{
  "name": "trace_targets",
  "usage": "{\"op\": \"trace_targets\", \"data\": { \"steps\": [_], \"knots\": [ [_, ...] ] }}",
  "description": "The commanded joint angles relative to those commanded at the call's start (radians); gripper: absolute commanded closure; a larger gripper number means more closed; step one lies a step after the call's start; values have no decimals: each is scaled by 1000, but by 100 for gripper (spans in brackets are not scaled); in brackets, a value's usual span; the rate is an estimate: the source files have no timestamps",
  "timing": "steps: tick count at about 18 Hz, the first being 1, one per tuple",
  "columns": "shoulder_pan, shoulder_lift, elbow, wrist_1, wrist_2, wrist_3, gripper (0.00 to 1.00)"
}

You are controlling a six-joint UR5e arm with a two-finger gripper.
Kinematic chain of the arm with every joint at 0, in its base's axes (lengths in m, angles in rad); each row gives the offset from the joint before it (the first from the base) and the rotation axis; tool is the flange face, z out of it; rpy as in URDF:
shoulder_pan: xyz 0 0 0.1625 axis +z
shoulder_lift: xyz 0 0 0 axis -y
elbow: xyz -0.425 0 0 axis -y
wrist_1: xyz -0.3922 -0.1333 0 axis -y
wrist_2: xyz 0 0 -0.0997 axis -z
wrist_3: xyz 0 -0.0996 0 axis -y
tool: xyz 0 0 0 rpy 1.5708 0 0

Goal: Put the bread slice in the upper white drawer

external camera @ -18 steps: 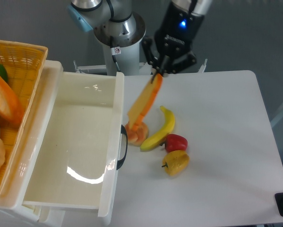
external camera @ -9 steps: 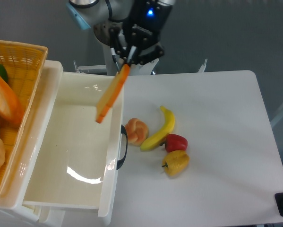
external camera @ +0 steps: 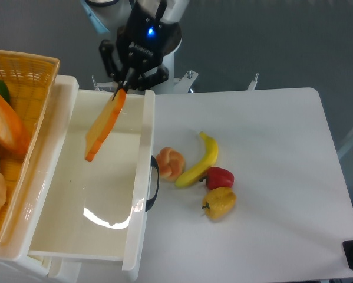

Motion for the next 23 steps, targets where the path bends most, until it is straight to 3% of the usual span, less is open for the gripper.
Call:
{"op": "trace_targets", "data": {
  "steps": [7, 10, 12, 15, 23],
  "knots": [
    [-29, -48, -2, 18, 3, 2, 97],
    [-48, -66, -3, 60, 6, 3, 77],
    [-48, -66, -5, 71, 8, 15, 51],
    [-48, -65, -5, 100, 9, 15, 32],
    [-48, -68, -3, 115, 9, 26, 28]
  ]
}}
